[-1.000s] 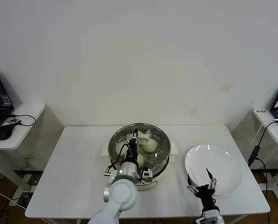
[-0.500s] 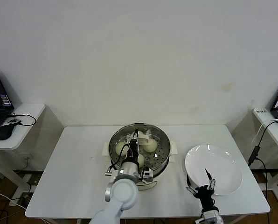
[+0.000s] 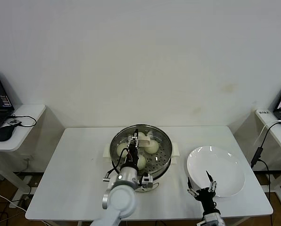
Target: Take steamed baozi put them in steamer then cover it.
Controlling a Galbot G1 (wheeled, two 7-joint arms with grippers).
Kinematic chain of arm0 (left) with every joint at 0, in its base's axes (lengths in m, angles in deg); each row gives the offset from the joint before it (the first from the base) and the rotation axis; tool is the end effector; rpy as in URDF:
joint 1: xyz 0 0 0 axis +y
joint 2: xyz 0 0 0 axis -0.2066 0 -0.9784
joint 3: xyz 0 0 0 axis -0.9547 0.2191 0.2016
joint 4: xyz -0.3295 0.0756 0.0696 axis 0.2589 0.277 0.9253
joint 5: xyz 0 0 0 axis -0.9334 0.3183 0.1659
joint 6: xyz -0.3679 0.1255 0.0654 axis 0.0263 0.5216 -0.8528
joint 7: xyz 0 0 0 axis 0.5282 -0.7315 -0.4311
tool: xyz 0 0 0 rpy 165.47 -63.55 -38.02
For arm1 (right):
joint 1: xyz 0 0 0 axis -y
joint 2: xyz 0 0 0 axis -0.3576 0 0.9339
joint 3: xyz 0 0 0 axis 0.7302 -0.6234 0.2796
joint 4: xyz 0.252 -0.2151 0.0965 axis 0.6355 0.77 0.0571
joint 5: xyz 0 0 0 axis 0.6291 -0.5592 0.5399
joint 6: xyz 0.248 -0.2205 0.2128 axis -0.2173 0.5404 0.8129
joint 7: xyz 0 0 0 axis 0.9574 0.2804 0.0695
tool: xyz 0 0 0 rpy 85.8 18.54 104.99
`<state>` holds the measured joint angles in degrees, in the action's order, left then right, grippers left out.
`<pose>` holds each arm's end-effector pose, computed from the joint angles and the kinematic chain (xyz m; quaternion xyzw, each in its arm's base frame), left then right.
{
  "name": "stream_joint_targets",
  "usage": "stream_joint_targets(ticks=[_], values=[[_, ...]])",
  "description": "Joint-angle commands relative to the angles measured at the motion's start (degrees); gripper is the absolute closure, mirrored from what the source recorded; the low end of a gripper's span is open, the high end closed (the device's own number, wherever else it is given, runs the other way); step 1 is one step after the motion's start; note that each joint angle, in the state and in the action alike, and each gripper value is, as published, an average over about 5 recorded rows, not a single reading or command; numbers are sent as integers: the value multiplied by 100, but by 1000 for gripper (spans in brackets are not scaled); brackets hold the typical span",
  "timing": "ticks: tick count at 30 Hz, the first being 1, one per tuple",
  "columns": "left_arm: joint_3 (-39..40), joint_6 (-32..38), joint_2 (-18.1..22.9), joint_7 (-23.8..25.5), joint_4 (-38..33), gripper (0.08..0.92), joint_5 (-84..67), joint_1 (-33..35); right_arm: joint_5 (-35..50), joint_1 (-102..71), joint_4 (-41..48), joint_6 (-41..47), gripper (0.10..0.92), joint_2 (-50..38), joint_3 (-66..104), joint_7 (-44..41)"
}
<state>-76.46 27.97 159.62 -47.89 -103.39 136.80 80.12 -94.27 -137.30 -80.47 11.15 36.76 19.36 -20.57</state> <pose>0.3129 -0.1556 -0.2476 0.0608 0.7276 0.6827 0.0279 0.2150 -0.0729 -0.4359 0.0298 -0.9703 0.2372 0.0366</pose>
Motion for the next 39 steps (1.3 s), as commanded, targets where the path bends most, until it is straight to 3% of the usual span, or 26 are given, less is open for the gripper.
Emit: stream_joint_targets(ticks=[1, 7, 11, 14, 16, 19, 24, 32, 39], values=[[-190, 108, -402, -173, -1580, 493, -353, 1151, -3, -42, -28, -1, 202, -14, -10, -4], [-622, 247, -788, -634, -2724, 319, -1598, 2535, 62, -144, -87, -14, 203, -126, -26, -11], [-1164, 490, -865, -1534, -3101, 217, -3307, 3529, 323, -286, -216, -27, 202, -306, -18, -56], [-1921, 1308, -838, -2478, -2905, 183, -5454, 4117, 543, -403, -344, -25, 203, -460, 8, -102], [-2467, 2232, -757, -2710, -2600, 179, -6892, 4396, 620, -471, -433, -29, 203, -545, 36, -124], [-2947, 3138, -600, -2668, -2200, 177, -8276, 4670, 690, -574, -570, -24, 203, -650, 77, -150], [-2997, 3419, -459, -2866, -1845, 177, -9283, 4781, 911, -740, -768, 103, 203, -782, 77, -231], [-3052, 4056, -437, -2910, -1034, 177, -9535, 4711, 2098, -1235, -1088, 863, 202, -1217, -126, -555], [-3126, 4475, -370, -2876, -681, 177, -9618, 4736, 2390, -1711, -1345, 830, 203, -1375, -246, -586]])
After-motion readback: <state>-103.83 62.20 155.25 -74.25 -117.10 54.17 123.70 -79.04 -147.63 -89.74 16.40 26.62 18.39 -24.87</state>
